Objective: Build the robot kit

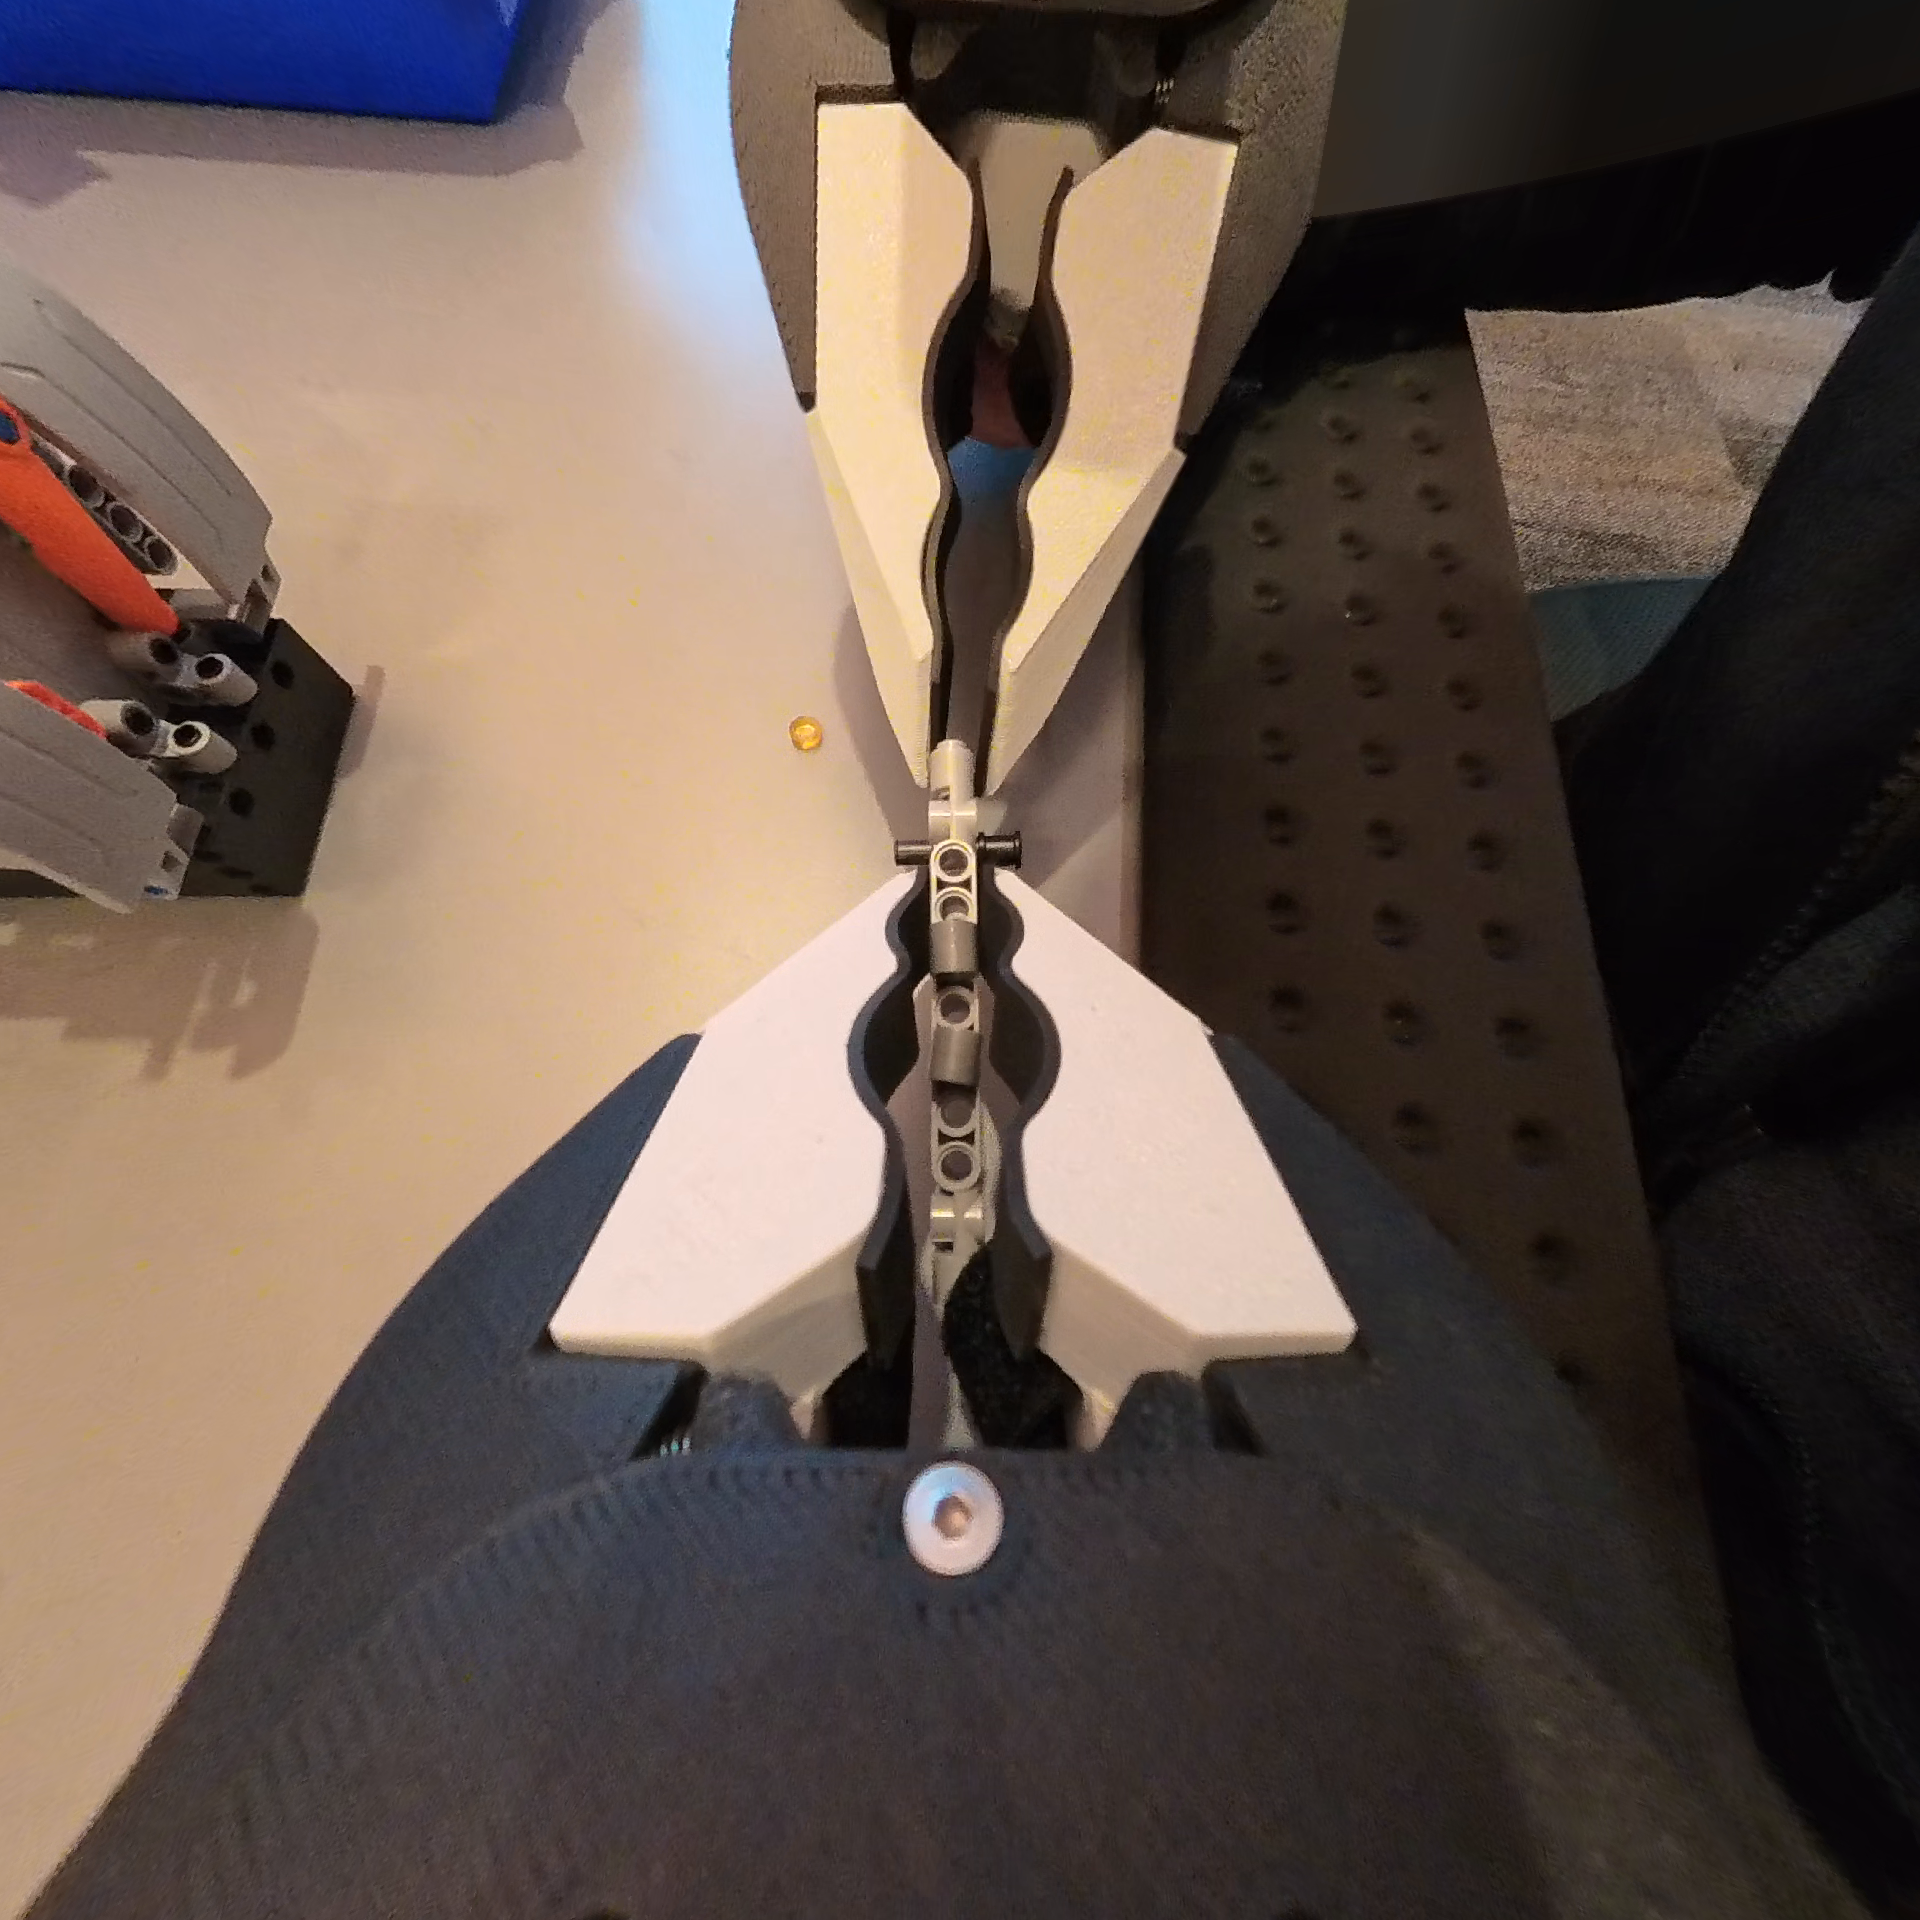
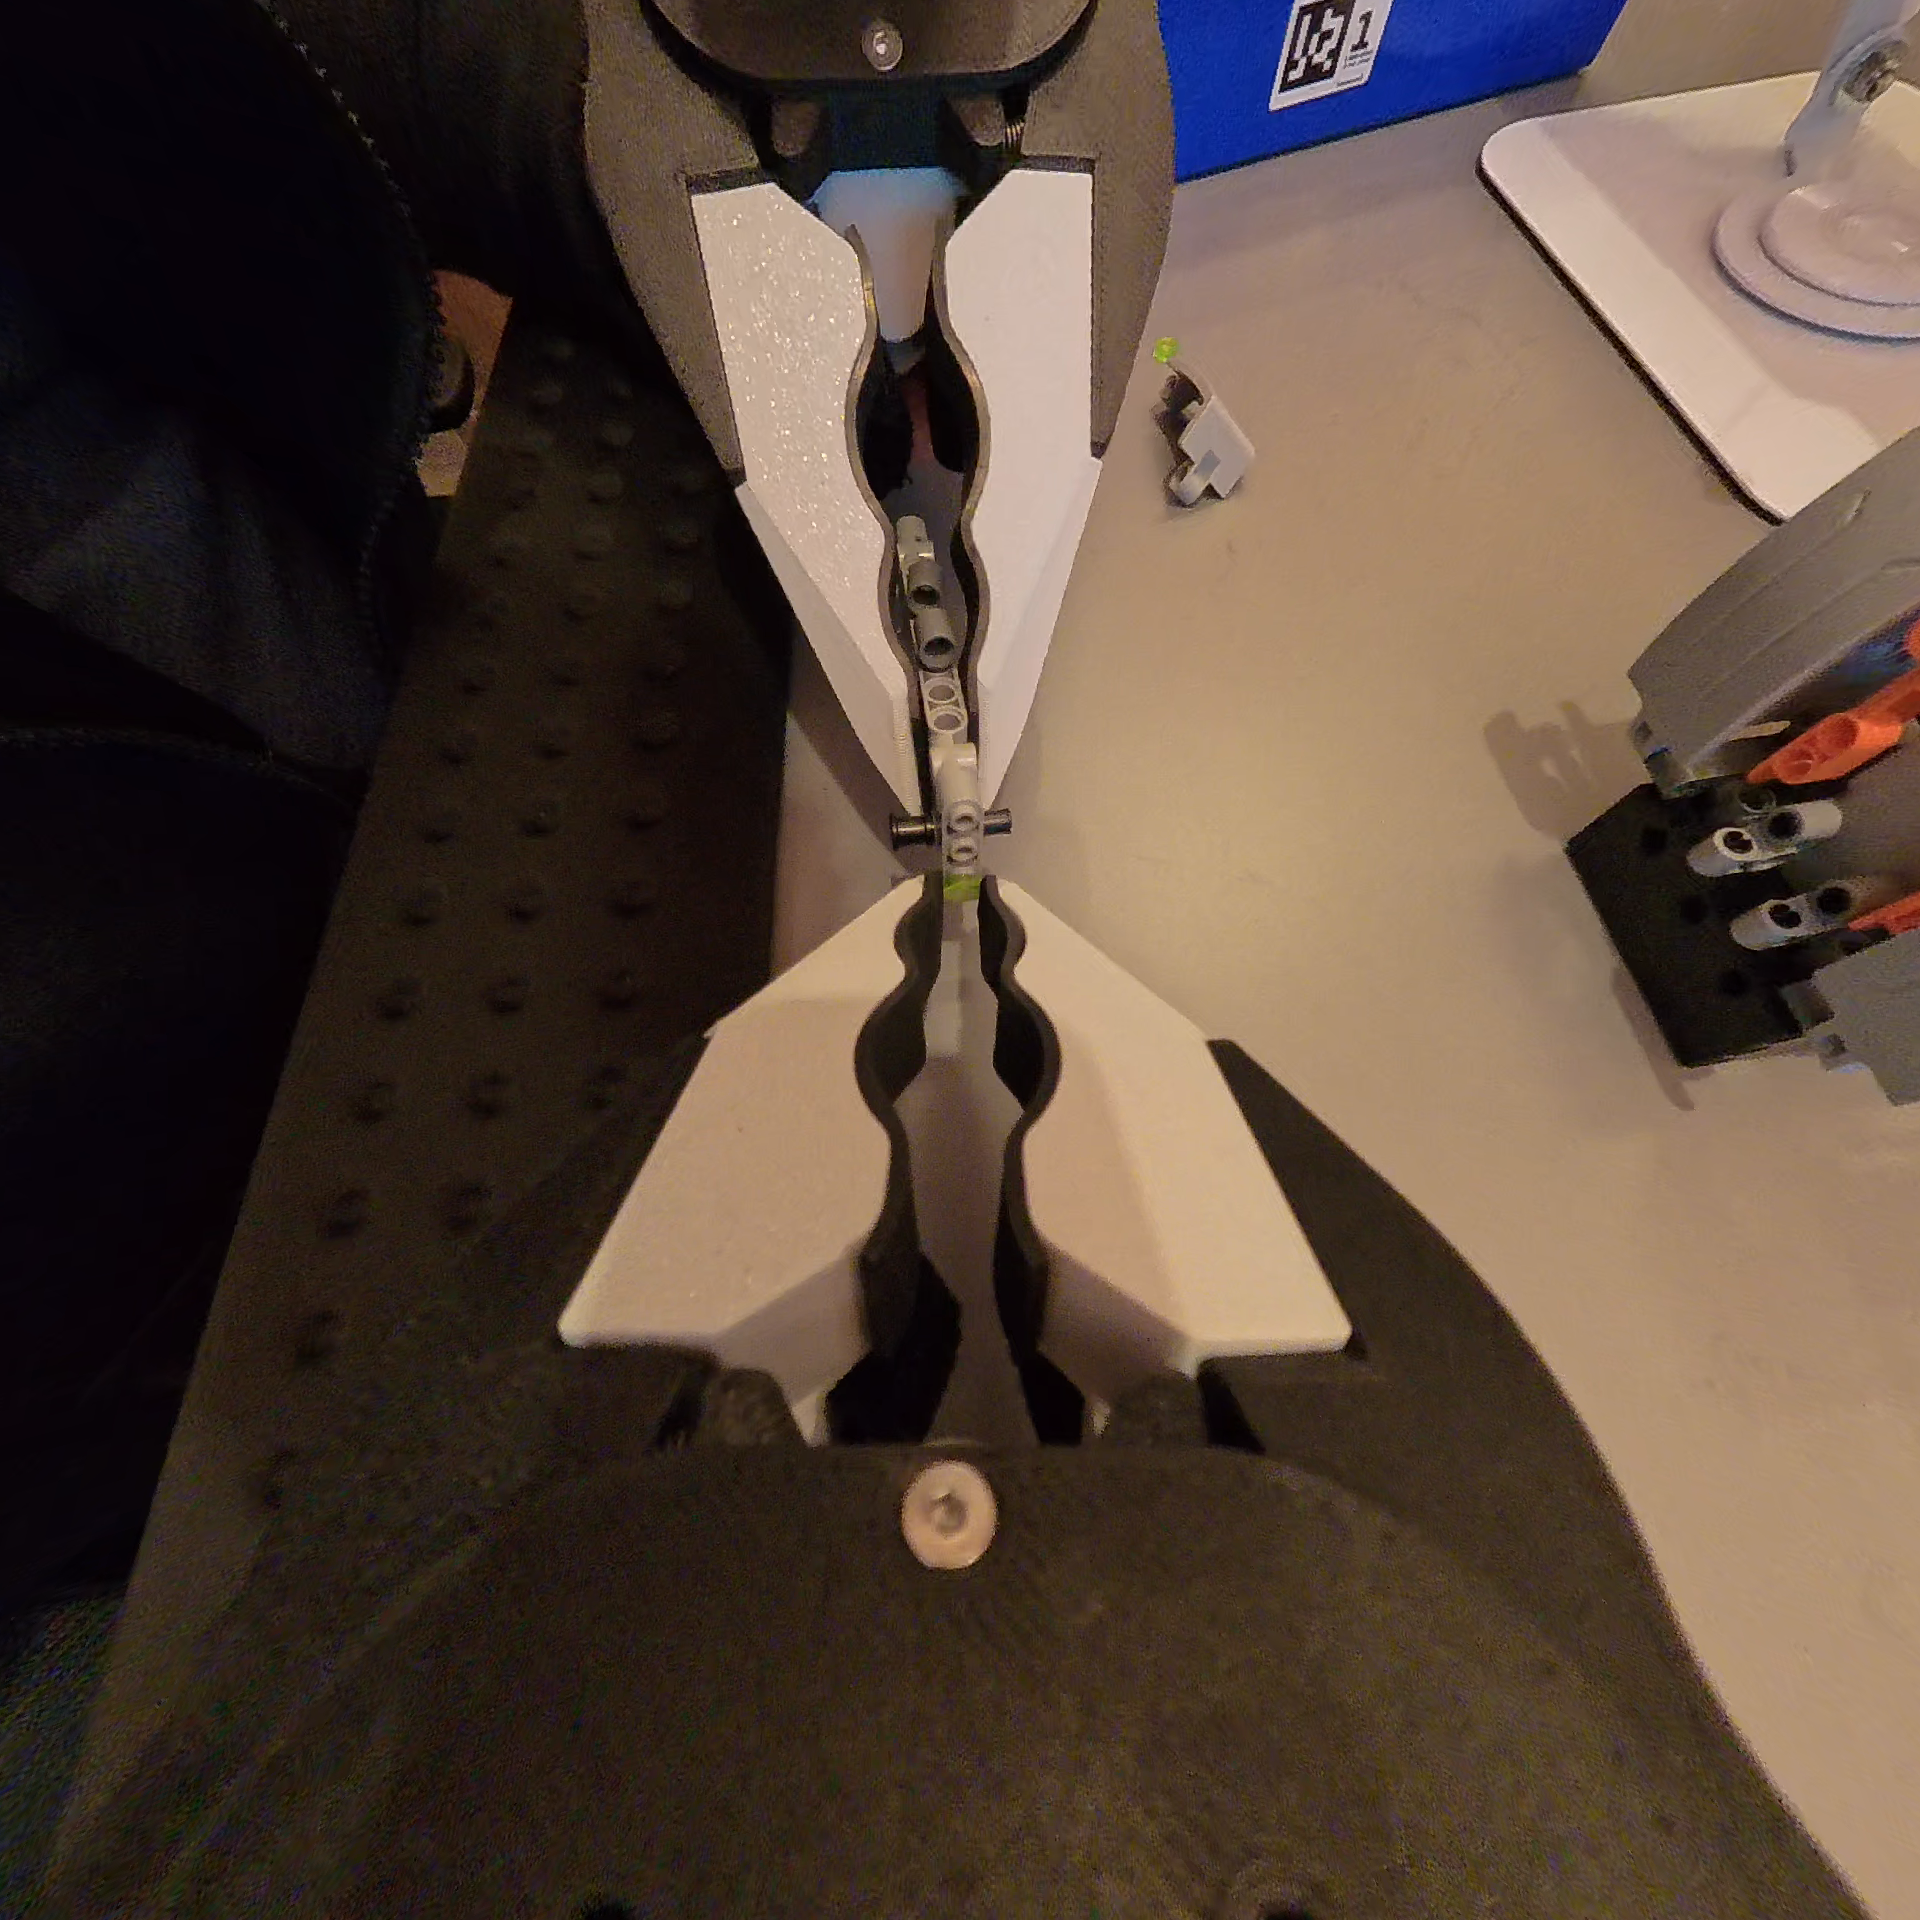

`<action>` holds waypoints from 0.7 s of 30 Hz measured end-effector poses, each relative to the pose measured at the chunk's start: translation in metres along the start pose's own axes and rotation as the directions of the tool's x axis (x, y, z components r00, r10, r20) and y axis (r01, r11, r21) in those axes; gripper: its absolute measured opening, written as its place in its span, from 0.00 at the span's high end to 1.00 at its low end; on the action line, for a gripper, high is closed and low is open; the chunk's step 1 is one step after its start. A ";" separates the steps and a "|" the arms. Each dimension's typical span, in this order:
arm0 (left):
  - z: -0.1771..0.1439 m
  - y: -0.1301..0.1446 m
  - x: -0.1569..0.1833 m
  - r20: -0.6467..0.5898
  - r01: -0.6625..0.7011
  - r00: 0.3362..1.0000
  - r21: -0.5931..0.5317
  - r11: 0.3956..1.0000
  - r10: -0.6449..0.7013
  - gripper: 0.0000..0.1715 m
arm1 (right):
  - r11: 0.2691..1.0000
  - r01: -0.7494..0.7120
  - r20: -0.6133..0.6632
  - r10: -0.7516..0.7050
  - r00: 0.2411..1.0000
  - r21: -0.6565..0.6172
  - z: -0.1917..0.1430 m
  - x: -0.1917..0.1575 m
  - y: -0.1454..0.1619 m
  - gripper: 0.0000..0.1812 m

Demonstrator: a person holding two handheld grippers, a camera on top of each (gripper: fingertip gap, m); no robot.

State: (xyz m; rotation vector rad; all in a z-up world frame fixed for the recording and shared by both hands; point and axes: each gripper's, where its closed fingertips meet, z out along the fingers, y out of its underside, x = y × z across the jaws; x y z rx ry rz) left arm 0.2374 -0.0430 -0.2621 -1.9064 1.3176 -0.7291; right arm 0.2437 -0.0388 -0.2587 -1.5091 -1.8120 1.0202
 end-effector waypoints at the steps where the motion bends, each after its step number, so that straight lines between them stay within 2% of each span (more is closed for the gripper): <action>1: 0.000 0.000 0.000 -0.001 0.005 1.000 0.002 1.000 -0.005 0.97 | 1.000 0.006 -0.006 -0.006 1.000 -0.002 0.000 0.000 0.000 0.98; 11: 0.005 0.007 0.002 -0.004 -0.020 1.000 -0.049 0.999 0.020 0.97 | 0.991 0.100 -0.037 -0.104 0.994 -0.085 0.006 -0.002 0.008 0.98; 21: 0.010 0.016 0.008 -0.027 -0.058 0.998 -0.106 0.993 0.056 0.98 | 0.981 0.132 0.006 -0.133 0.991 -0.142 0.012 -0.009 0.017 0.98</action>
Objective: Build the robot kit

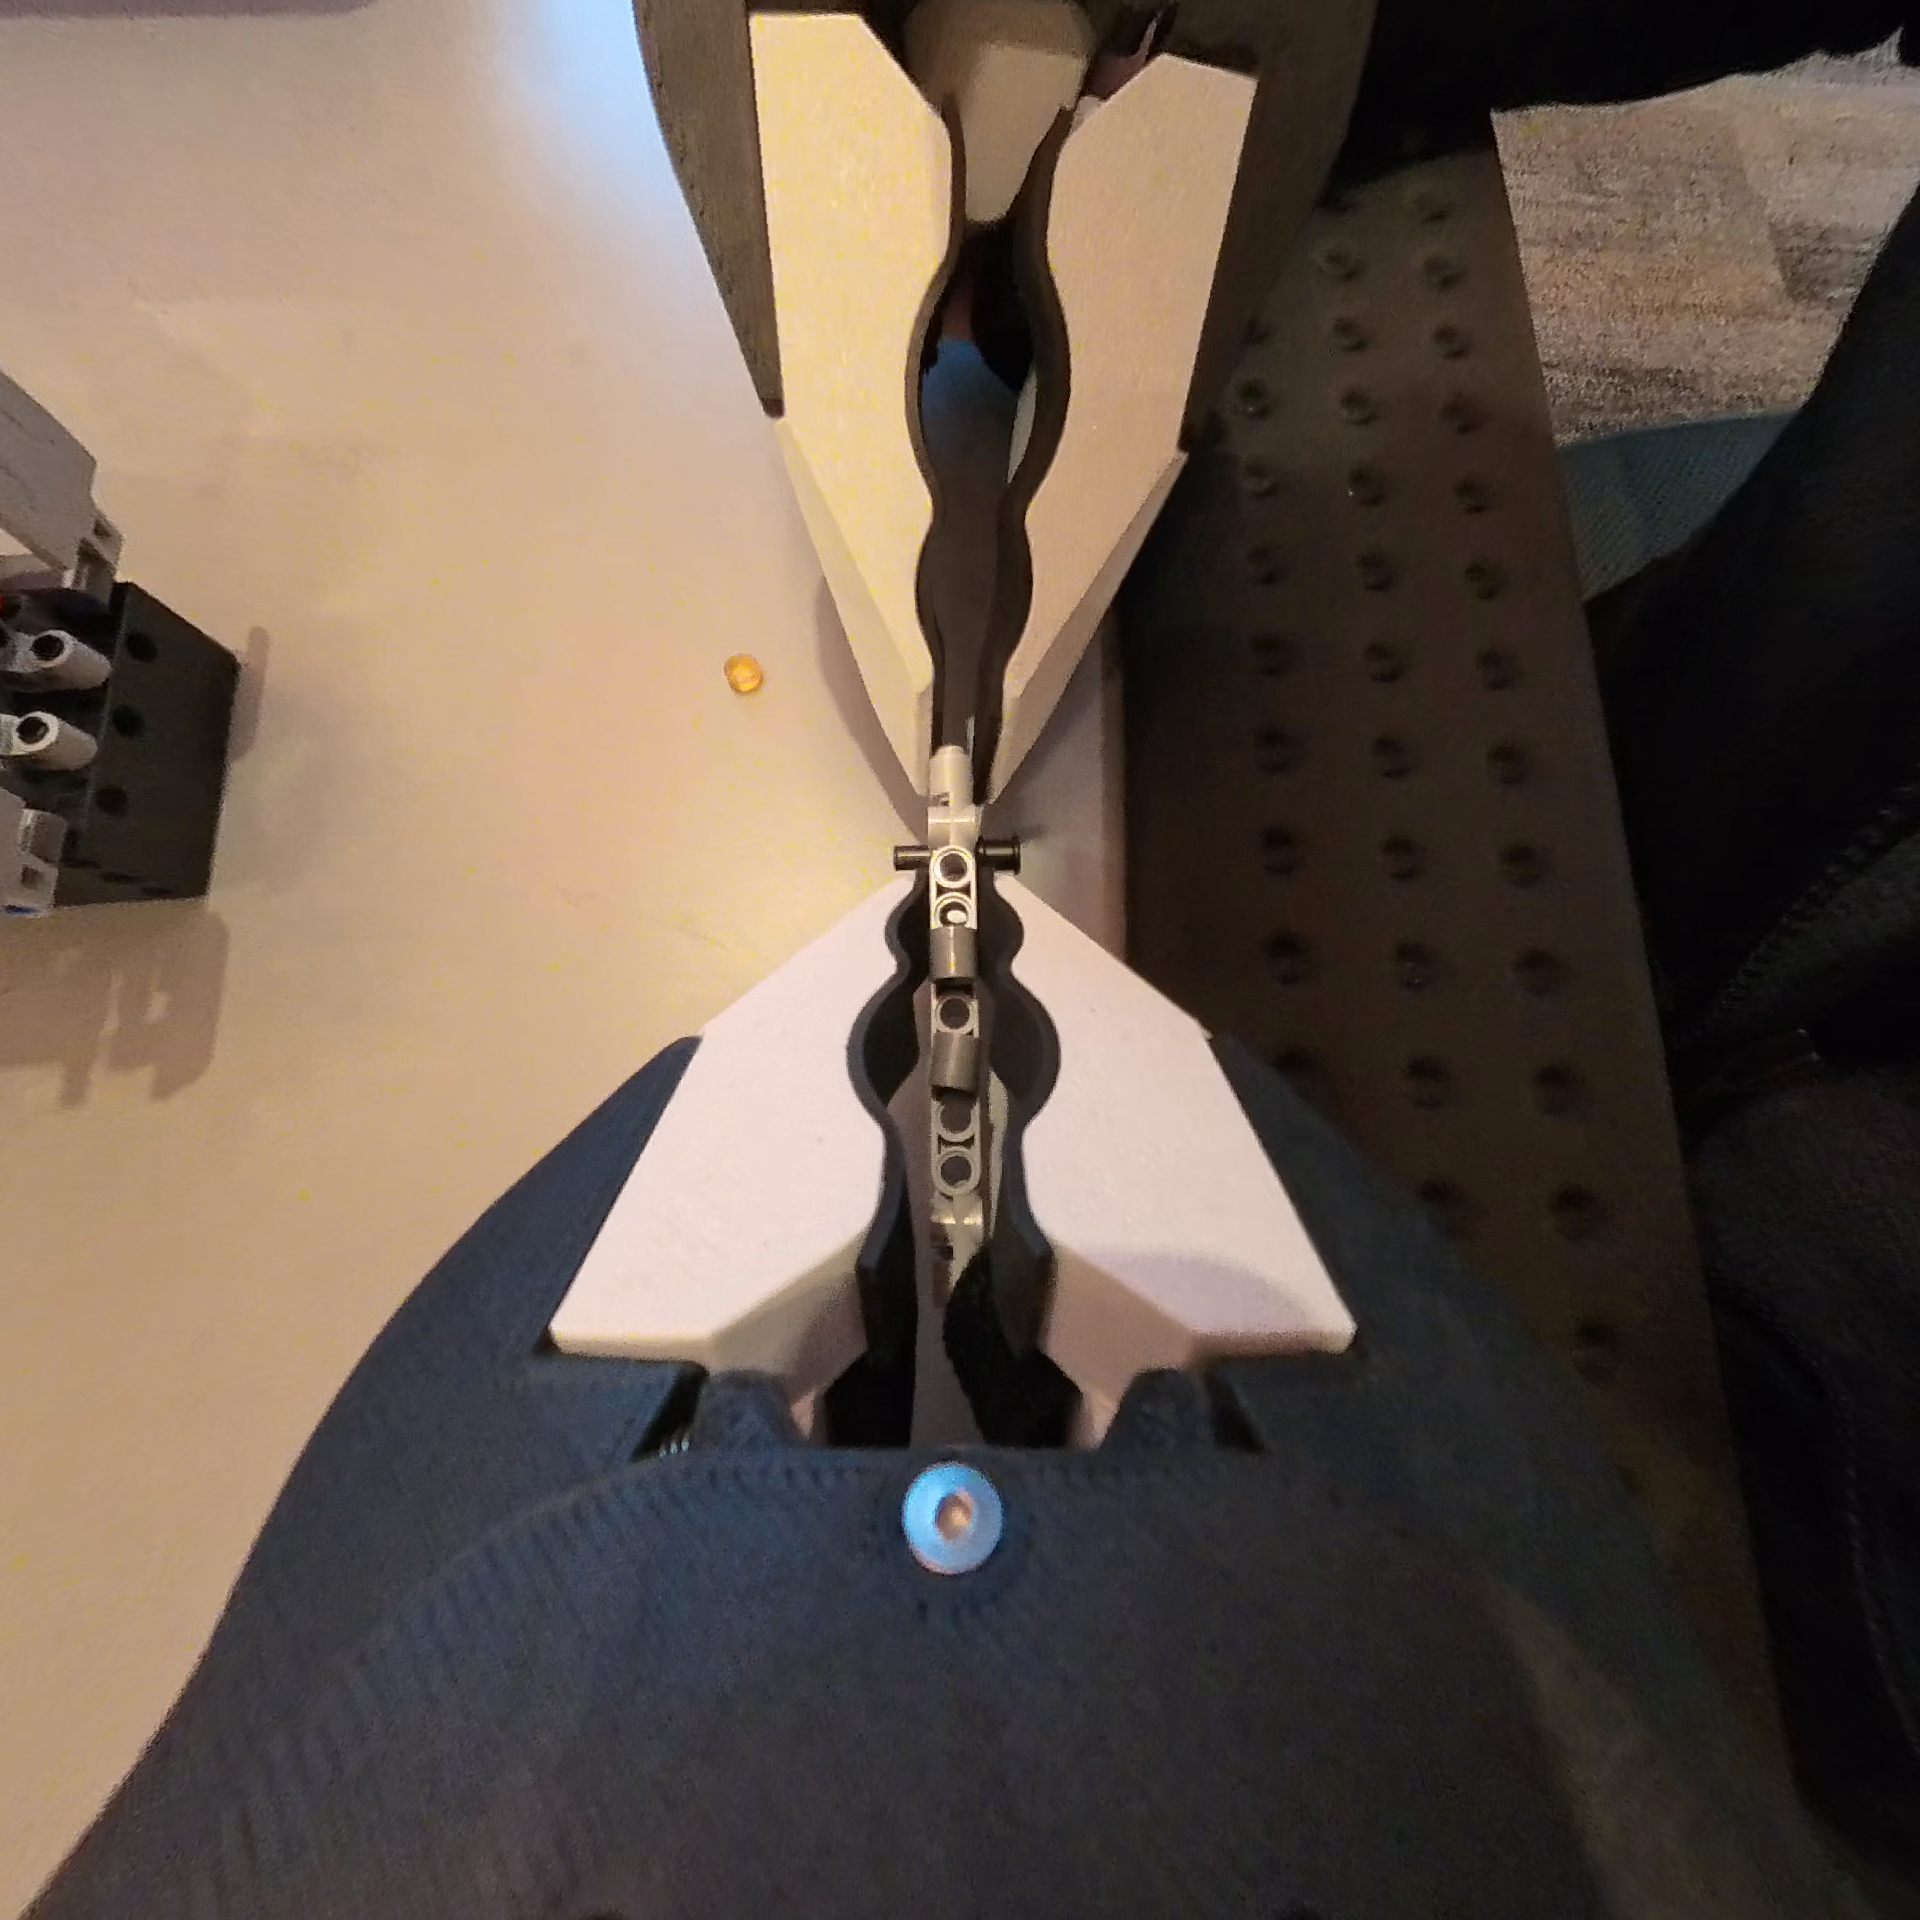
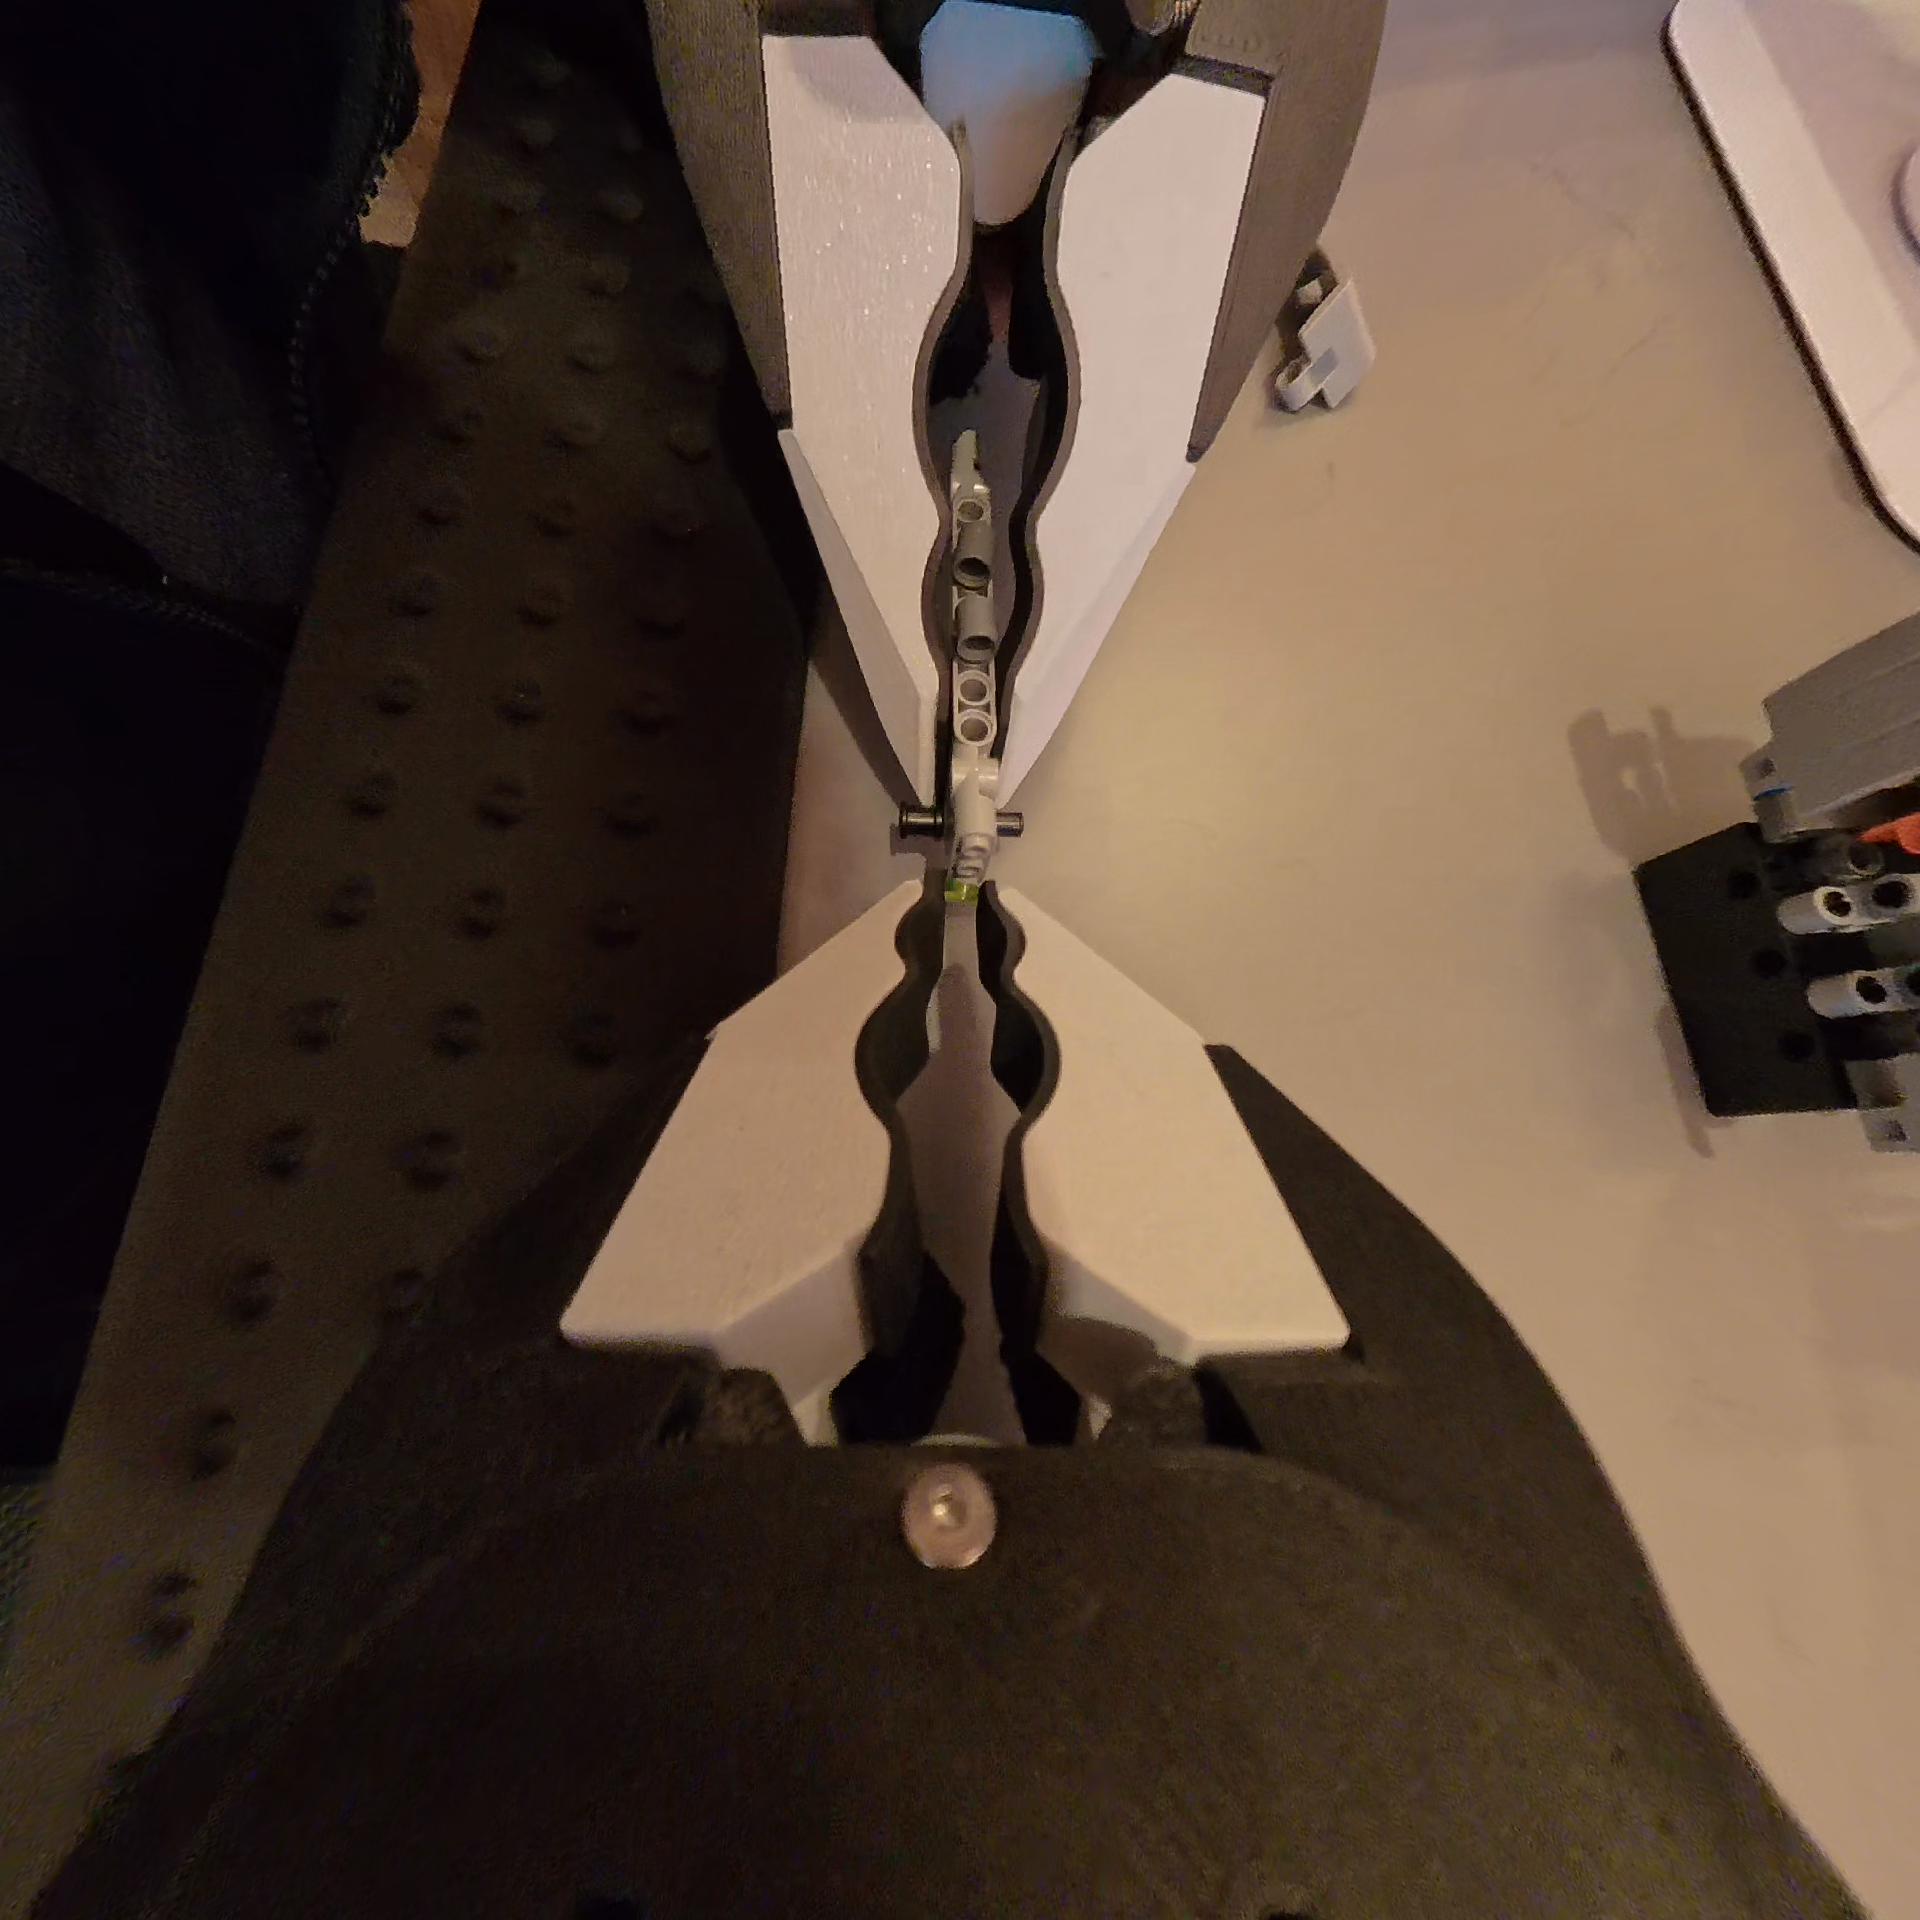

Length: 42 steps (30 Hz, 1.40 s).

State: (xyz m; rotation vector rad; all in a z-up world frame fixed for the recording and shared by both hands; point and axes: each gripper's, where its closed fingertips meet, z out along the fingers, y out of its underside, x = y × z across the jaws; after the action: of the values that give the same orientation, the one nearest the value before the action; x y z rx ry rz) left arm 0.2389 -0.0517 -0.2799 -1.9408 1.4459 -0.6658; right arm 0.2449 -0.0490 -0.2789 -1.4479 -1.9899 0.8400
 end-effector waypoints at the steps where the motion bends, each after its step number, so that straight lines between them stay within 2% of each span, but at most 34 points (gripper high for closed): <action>1: 0.001 0.001 0.001 -0.003 -0.002 1.000 -0.007 1.000 0.002 0.98 | 1.000 0.000 0.006 0.000 1.000 -0.006 0.001 -0.001 0.001 0.98; 10: 0.008 0.011 0.006 -0.034 -0.033 0.999 -0.067 0.997 0.031 0.98 | 0.998 0.011 0.059 -0.007 0.998 -0.061 0.011 -0.009 0.010 0.98; 20: 0.008 0.013 0.010 -0.116 -0.009 0.993 -0.049 0.999 0.003 0.98 | 0.998 0.035 0.114 -0.030 0.993 -0.043 0.012 -0.012 0.009 0.98; 27: 0.008 0.013 0.010 -0.119 -0.032 0.993 -0.052 0.998 0.026 0.98 | 0.994 0.094 0.129 -0.086 0.988 -0.061 0.013 -0.013 0.008 0.98; 38: 0.008 0.014 0.008 -0.090 -0.034 0.996 -0.054 0.998 0.029 0.97 | 0.999 -0.014 0.126 0.018 0.992 -0.039 0.011 -0.013 0.010 0.94; 42: 0.009 0.014 0.008 -0.089 -0.023 0.996 -0.053 0.998 0.018 0.97 | 0.999 -0.038 0.115 0.042 0.992 -0.037 0.010 -0.010 0.011 0.96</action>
State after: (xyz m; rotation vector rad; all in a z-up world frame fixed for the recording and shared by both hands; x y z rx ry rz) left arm 0.2379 -0.0603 -0.2957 -1.9564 1.5505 -0.7190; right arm 0.2478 -0.0578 -0.2943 -1.4935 -2.0761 0.9308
